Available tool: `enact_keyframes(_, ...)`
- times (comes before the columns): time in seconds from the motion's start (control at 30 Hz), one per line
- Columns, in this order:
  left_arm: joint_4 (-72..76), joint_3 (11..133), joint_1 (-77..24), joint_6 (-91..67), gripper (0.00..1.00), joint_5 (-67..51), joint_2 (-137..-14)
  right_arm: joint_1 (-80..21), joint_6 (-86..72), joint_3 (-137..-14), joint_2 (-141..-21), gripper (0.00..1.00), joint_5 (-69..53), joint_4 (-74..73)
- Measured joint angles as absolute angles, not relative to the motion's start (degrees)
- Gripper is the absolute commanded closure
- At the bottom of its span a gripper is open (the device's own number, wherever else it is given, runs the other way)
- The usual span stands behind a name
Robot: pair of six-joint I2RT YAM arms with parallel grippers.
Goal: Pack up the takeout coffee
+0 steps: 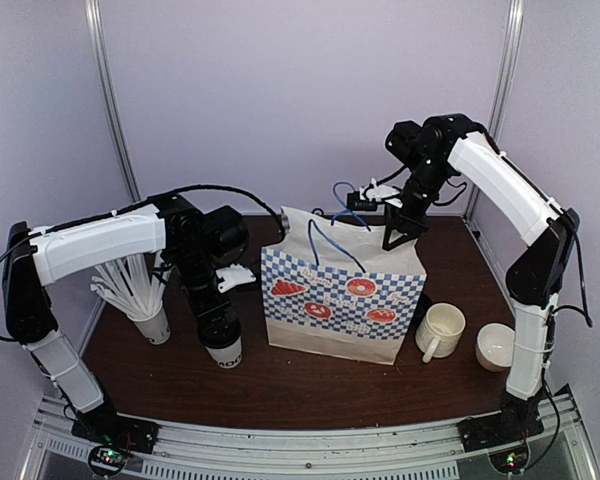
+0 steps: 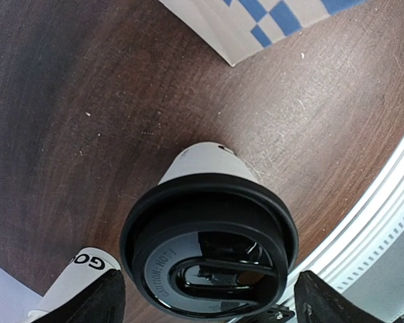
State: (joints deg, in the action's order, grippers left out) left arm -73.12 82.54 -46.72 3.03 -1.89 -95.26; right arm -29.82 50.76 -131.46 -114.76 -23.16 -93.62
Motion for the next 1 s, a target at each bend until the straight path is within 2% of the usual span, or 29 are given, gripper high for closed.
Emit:
enact_keyframes(0.2,-73.12,82.52,-46.72,3.49,0.17,-1.96,-95.29,-29.82,50.83,-130.5,-114.74,0.73,-23.16,-93.51)
enact_keyframes(0.5,-72.97,81.93,-46.72,3.6,0.16,-1.89,-96.29,-29.82,50.83,-130.17,-114.65,0.73,-23.18,-93.47)
enact_keyframes(0.83,-72.84,81.65,-46.72,3.6,0.3,-1.28,-96.33,-29.82,50.81,-130.13,-114.65,0.73,-23.2,-93.47)
enact_keyframes(1.0,-73.03,81.76,-46.72,3.49,0.34,-1.5,-96.31,-29.82,50.74,-130.13,-114.65,0.73,-23.51,-93.47)
